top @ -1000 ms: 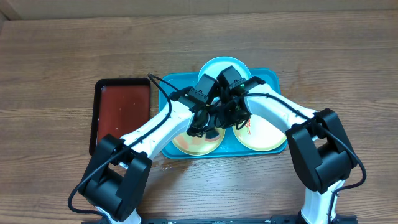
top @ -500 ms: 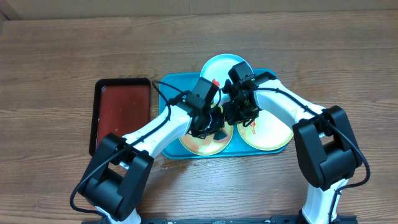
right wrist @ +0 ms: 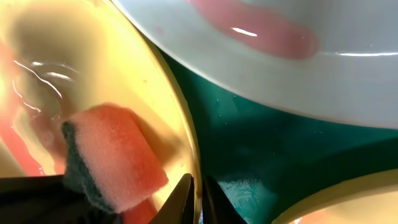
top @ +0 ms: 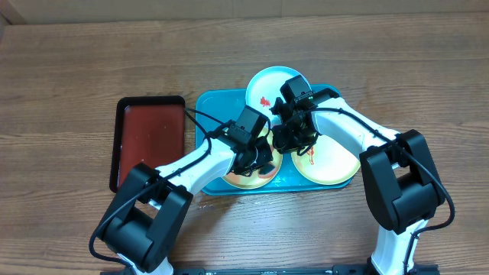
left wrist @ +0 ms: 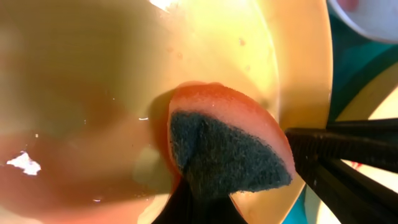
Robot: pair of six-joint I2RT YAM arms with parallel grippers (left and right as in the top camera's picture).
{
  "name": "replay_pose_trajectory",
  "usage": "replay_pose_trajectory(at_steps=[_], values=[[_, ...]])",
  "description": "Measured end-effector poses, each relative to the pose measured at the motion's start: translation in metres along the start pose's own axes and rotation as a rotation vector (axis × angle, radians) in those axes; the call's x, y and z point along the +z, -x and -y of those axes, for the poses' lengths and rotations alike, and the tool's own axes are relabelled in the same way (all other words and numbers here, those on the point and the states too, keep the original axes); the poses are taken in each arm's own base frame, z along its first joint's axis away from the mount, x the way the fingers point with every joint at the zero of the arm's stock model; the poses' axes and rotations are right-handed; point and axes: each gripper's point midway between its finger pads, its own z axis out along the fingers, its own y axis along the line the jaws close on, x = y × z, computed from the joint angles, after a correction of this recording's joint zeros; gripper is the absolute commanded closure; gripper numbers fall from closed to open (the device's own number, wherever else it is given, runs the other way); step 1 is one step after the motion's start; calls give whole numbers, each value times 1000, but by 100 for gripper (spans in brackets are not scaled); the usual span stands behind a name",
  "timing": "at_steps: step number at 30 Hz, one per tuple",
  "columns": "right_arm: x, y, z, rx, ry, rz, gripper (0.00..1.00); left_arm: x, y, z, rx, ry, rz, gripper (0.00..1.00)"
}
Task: Clean dirty plates on tray and stack at the side
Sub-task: 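Hold the plate rim with the right gripper and scrub with the left sponge, then move the left gripper with the sponge back over the black tray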
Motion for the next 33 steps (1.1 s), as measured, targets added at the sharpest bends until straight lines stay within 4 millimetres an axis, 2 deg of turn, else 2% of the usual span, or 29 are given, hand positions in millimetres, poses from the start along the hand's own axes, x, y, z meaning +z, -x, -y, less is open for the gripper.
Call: replay_pose_trajectory(at_steps=[5,13,15,18,22,26,30,33], values=[[0,0,-2,0,9,-2,92,-6,8,-15,-14,85,56,96],[0,0,-2,7,12,-2,96,-31,35,-61,-54,318,183,96],[0,0,-2,7,12,-1,96,-37,42,-65,-59,332,208,96],[0,0,-2,6,12,-2,96,-51,53,-59,-45,307,242,96],[-1,-1,-2,8,10,-7,96,-84,64,-45,-19,224,287,96],[-5,0,-3,7,0,-10,96,-136,79,-44,-20,131,344,96],[-16,10,-6,-13,-40,9,96,-180,92,-72,-69,129,394,96],[-26,21,-10,-43,-95,40,96,-193,96,-105,-124,182,382,96]])
